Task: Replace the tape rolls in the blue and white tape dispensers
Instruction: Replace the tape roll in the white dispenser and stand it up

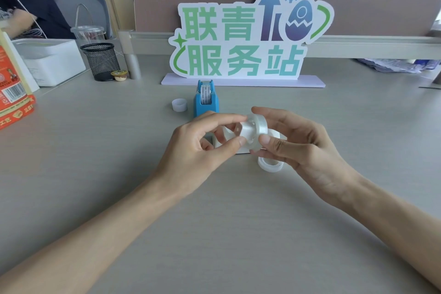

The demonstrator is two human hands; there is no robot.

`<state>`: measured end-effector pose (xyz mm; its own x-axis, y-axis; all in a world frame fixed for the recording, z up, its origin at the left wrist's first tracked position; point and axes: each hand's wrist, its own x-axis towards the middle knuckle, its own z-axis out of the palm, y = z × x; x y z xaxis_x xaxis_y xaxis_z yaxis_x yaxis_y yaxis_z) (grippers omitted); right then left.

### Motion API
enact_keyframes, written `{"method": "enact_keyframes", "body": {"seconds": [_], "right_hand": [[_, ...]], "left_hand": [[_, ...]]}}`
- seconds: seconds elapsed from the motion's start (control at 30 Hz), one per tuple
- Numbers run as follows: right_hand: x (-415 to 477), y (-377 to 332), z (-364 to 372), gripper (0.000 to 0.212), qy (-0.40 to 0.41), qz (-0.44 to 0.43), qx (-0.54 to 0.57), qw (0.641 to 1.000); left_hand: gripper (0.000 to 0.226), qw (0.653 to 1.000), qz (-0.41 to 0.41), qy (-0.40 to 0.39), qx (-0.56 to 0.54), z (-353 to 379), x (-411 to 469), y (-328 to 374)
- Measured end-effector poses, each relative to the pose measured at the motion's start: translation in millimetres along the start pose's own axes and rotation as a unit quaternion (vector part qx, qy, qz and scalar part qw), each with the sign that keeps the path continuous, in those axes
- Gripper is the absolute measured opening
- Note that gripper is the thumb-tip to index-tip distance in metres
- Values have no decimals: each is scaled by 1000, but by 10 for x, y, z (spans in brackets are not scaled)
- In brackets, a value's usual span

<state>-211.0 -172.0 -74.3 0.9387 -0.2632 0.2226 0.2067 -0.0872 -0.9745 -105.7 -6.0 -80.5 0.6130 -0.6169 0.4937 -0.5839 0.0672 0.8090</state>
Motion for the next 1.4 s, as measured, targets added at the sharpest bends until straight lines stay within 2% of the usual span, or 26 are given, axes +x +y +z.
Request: {"method": "enact_keyframes", "body": {"seconds": [0.43, 1.2, 1.4], "right_hand": [[12, 42, -27, 44, -23, -2, 12, 1000], [-4, 74, 16, 43, 4, -29, -24, 999], [-27, 59, 51, 41, 20, -26, -66, 997]], "left_hand": [[27, 999, 18, 1, 33, -5, 6, -62], [27, 992, 57, 11, 110, -11, -6, -86], [28, 990, 66, 13, 127, -11, -20, -56]]}}
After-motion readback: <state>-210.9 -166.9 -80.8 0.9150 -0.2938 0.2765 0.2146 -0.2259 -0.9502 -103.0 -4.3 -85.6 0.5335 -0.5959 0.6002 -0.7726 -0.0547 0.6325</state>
